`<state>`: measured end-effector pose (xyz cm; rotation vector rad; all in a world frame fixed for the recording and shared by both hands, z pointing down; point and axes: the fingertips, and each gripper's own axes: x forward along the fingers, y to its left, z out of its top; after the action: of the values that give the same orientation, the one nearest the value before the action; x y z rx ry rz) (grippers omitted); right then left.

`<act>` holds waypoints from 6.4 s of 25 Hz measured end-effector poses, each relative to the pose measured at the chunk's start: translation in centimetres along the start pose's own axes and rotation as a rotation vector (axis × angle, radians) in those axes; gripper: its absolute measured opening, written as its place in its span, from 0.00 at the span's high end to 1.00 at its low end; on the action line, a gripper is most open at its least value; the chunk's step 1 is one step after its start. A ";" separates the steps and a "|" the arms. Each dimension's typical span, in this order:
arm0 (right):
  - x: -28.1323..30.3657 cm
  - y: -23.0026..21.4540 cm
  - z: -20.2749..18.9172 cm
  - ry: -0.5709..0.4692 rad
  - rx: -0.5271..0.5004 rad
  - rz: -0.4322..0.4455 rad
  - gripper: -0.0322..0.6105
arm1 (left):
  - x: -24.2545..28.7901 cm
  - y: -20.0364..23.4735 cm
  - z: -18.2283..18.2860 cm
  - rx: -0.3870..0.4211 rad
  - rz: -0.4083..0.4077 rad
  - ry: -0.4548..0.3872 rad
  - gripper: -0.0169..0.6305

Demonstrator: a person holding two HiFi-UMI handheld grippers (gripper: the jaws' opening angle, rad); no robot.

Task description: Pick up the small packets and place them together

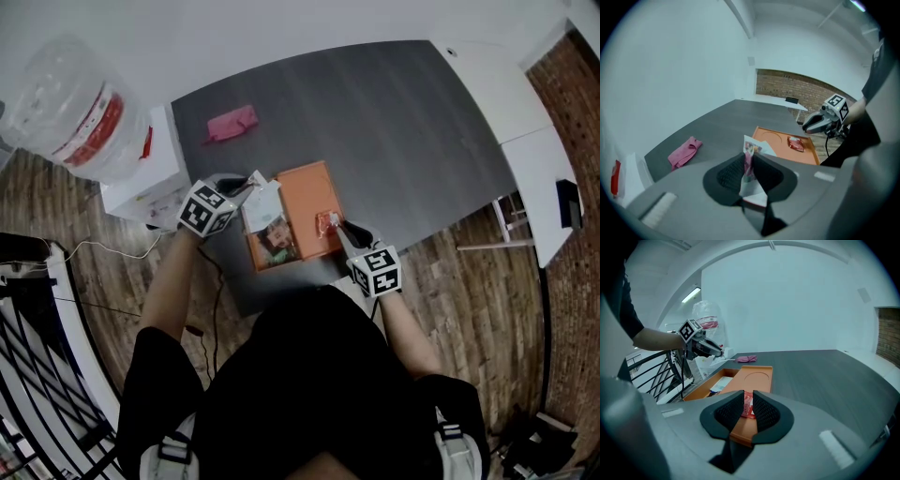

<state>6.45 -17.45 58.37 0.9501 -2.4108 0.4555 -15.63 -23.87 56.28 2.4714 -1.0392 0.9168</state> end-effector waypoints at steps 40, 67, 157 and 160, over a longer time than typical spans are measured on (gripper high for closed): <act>-3.0 -3.7 -1.7 -0.022 0.137 -0.125 0.86 | 14.0 -5.9 4.0 0.321 -0.204 0.201 0.67; 1.0 1.3 2.9 -0.057 -0.018 0.080 0.86 | 4.0 -5.7 -1.2 -0.026 -0.098 0.033 0.80; -1.8 1.1 1.9 -0.084 -0.010 0.025 0.87 | 2.9 -14.4 1.8 0.144 -0.320 0.208 0.93; -2.7 0.1 1.5 -0.092 0.013 -0.014 0.87 | 4.4 -15.9 1.7 0.160 -0.415 0.256 0.93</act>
<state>7.61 -16.65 55.57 1.0137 -2.4842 0.4318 -1.05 -16.06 57.41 2.4699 -0.3615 1.1665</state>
